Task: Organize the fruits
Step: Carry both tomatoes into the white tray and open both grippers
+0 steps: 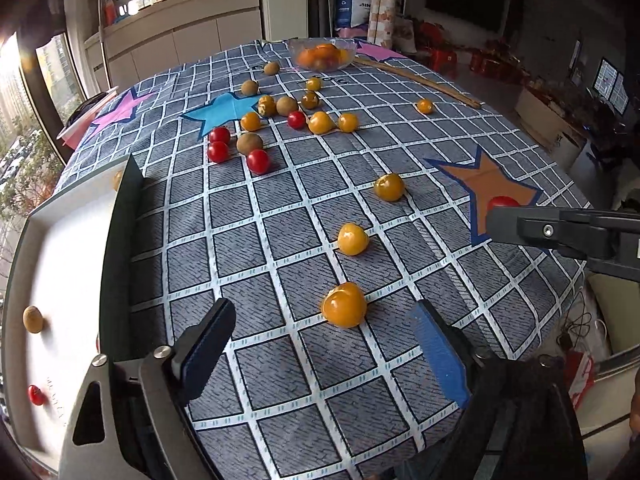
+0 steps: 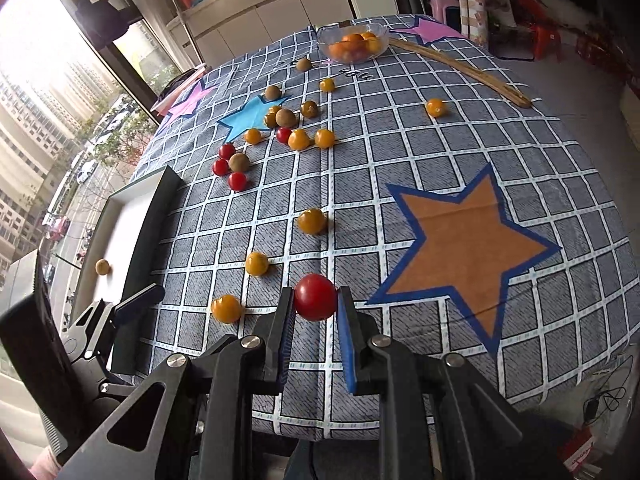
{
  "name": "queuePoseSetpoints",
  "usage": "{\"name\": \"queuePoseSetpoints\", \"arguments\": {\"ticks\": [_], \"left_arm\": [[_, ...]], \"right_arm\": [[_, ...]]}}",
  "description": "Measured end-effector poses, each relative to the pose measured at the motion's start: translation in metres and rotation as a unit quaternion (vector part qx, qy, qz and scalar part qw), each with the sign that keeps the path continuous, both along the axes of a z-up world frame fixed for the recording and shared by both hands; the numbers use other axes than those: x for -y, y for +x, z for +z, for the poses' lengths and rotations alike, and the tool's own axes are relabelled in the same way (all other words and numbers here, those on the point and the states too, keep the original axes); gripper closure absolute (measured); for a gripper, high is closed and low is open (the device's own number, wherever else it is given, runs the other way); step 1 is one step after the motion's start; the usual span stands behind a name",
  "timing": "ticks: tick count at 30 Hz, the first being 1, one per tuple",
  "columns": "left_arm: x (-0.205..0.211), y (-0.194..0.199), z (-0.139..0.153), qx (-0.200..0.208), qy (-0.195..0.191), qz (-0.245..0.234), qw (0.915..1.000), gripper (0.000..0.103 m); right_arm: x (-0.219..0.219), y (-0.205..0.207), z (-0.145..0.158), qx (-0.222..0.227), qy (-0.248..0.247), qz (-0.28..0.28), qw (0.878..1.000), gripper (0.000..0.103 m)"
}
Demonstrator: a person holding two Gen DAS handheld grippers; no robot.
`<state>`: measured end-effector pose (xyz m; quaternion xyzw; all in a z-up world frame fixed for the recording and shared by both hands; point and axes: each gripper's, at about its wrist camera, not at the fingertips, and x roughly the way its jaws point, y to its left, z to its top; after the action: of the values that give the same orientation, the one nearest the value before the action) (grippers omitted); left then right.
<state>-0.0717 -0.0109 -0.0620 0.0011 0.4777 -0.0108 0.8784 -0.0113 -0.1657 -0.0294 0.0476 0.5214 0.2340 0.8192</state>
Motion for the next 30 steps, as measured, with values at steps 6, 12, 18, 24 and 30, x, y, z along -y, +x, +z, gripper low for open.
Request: {"name": "queuePoseSetpoints", "arguments": {"ticks": [6, 12, 18, 24, 30], "left_arm": [[0.001, 0.007, -0.012, -0.020, 0.000, 0.009, 0.9998, 0.056], [-0.010, 0.001, -0.005, -0.027, -0.031, 0.013, 0.9991, 0.078], [-0.036, -0.026, 0.022, 0.003, -0.043, 0.035, 0.9984, 0.078], [-0.082, -0.054, 0.045, 0.027, -0.037, 0.083, 0.9954, 0.078], [-0.138, -0.087, 0.050, 0.034, -0.014, 0.145, 0.9888, 0.078]], "right_arm": [[0.002, 0.001, -0.004, -0.005, 0.012, 0.001, 1.000, 0.081], [-0.009, -0.002, -0.001, -0.002, 0.018, 0.015, 1.000, 0.081], [-0.028, -0.008, 0.004, 0.003, 0.017, 0.038, 0.999, 0.081], [-0.060, -0.016, 0.011, 0.006, 0.017, 0.071, 0.997, 0.081], [-0.106, -0.028, 0.021, 0.010, 0.016, 0.119, 0.993, 0.081]]}}
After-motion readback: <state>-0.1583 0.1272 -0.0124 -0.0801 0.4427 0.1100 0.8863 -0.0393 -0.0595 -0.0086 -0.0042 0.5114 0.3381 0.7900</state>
